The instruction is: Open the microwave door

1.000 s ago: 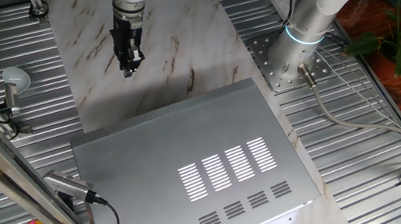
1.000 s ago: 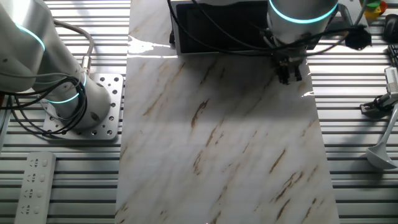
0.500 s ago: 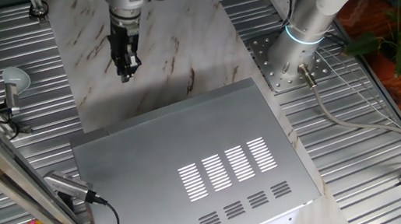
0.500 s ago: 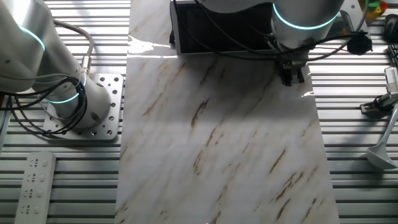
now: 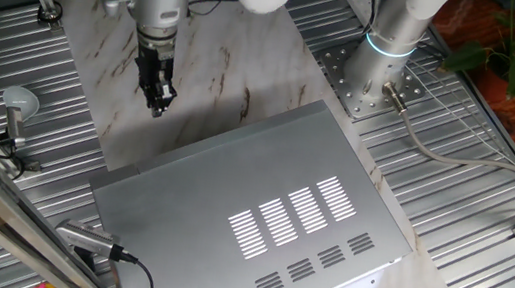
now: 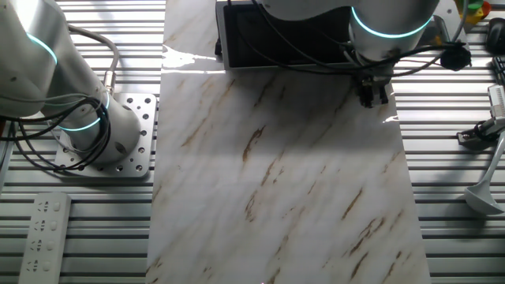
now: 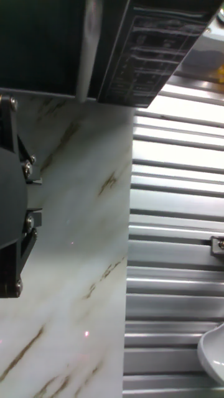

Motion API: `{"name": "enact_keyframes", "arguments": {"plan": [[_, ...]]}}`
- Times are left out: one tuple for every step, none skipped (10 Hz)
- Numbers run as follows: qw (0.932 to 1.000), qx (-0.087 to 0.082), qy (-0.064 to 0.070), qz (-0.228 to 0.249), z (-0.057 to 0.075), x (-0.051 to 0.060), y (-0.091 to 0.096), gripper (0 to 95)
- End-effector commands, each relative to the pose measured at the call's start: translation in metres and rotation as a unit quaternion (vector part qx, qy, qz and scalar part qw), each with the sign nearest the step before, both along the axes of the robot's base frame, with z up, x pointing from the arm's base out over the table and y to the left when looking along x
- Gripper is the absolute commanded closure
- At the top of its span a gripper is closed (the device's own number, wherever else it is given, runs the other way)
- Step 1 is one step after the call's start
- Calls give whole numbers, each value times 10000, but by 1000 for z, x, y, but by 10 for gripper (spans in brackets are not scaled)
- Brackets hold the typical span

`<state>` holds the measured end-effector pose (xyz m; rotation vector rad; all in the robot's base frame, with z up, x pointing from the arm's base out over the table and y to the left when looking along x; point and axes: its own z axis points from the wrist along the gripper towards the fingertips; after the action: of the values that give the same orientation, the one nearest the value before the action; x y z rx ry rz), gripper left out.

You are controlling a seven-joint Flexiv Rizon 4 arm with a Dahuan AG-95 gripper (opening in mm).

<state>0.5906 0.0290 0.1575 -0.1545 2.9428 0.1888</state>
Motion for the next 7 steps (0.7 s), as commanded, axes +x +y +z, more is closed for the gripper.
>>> {"name": "enact_keyframes", "arguments": {"plan": [[10000, 13, -18, -65, -1, 4, 6, 760], [9999, 26, -19, -126, -2, 5, 12, 570], [9999, 29, -20, -147, -2, 5, 14, 570], [9998, 26, -17, -186, -5, 4, 20, 570], [9998, 14, -16, -221, -7, 4, 26, 570], [9997, 17, -20, -228, -8, 3, 28, 570], [9997, 22, -19, -250, -10, 2, 33, 570]]}}
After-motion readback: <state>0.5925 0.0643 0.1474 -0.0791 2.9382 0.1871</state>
